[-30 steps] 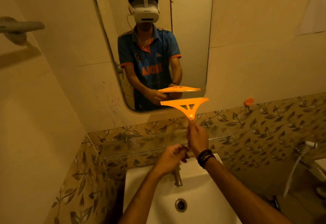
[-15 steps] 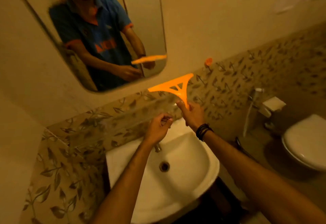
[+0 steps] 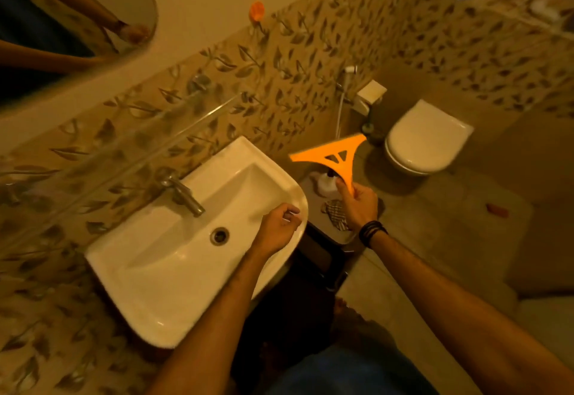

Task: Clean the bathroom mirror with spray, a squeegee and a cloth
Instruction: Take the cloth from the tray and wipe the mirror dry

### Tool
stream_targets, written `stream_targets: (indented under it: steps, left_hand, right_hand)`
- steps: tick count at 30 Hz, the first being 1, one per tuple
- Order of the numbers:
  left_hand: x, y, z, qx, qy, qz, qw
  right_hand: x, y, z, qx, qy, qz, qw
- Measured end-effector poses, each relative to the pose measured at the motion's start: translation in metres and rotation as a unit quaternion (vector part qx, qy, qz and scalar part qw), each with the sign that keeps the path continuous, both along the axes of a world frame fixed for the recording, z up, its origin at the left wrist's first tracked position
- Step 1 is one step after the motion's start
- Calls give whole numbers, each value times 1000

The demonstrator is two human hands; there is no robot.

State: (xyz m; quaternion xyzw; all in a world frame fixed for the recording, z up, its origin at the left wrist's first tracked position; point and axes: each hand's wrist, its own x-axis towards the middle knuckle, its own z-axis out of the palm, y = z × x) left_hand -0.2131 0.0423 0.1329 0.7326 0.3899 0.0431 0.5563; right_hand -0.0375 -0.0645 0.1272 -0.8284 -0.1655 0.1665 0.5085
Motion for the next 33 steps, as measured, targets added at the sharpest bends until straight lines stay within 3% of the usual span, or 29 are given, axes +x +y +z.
stream_targets:
  steps: [4, 9, 16, 19, 29, 33]
  left_hand:
    - [18, -24, -26, -32, 26, -4, 999]
    - [57, -31, -58, -74, 83, -1, 994]
    - [111, -60, -122, -133, 155, 30, 978]
    - [124, -69, -151, -115, 179, 41, 976]
    - [165, -51, -234, -61, 196, 102, 973]
    - [172, -47, -247, -70, 199, 124, 969]
  right_hand:
    - [39, -39, -35, -102, 34, 0, 994]
    - [87, -52, -80, -218, 82, 94, 968]
    - [122, -5, -148, -199, 230, 218, 927]
    - [126, 24, -179, -189, 270, 259, 908]
    - [133, 87, -276, -258, 197, 350, 879]
    - [142, 76, -291, -291, 57, 327, 897]
